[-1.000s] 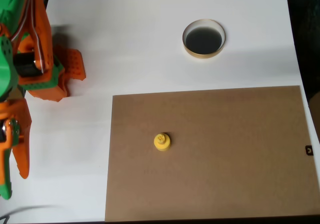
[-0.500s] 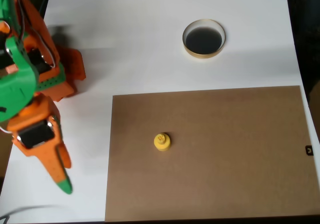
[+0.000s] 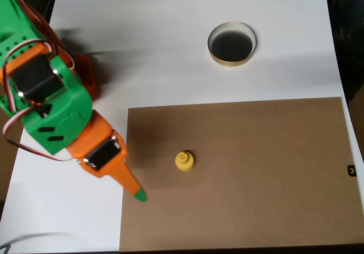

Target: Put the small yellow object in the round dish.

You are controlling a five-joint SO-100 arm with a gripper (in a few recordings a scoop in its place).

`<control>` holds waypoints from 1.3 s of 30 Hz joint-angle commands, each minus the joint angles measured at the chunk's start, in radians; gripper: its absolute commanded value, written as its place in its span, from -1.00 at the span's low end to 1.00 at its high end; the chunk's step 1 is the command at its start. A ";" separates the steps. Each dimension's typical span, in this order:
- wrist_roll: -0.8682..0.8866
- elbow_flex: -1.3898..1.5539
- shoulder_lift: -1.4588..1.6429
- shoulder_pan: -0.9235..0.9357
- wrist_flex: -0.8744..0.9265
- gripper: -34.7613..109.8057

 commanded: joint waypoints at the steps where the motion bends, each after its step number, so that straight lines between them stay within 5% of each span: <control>1: -0.006 -0.109 -0.044 -0.048 0.020 -0.15; 39: 0.120 -0.454 -0.595 -0.337 0.083 -0.17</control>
